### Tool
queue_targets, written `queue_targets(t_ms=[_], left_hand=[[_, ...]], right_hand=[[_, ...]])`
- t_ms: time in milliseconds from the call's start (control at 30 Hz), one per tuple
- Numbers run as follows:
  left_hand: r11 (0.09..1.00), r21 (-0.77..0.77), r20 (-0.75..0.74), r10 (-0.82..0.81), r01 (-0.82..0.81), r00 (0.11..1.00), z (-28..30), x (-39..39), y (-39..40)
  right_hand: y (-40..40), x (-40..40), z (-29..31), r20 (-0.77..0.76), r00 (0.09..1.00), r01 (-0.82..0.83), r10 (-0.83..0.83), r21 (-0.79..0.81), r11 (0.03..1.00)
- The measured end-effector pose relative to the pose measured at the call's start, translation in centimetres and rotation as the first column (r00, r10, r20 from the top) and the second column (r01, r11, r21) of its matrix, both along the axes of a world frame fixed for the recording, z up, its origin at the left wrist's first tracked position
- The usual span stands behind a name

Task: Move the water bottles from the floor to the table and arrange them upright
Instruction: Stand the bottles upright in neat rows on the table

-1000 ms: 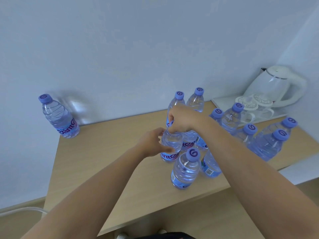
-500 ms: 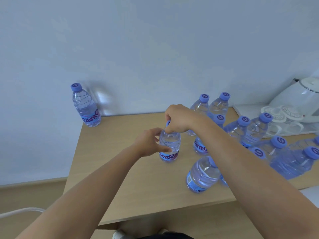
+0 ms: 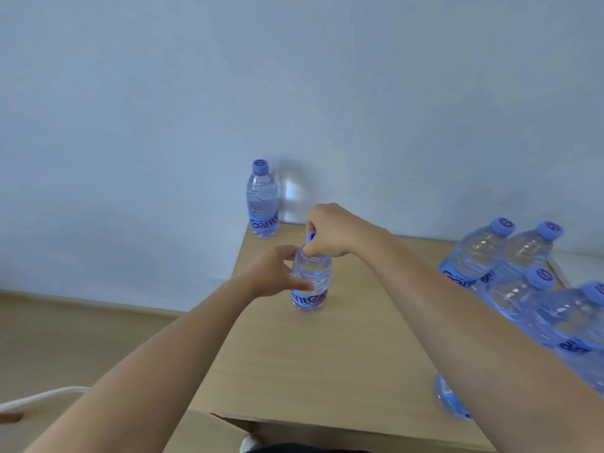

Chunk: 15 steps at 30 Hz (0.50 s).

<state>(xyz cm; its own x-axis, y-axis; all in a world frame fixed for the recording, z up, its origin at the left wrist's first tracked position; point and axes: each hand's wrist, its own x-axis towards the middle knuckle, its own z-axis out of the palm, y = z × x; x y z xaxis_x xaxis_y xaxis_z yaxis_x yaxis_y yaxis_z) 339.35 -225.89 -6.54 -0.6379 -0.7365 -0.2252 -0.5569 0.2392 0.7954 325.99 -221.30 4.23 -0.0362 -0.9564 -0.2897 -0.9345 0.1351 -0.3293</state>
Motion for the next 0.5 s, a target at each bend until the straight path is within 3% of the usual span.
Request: queue_targets(t_ms=[500], left_hand=[[0.994, 0.014, 0.019, 0.110, -0.110, 0.994, 0.4, 7.5, -7.0]], right_hand=[[-8.0, 7.4, -0.3, -0.021, 0.994, -0.108, 0.108, -0.039, 0.993]])
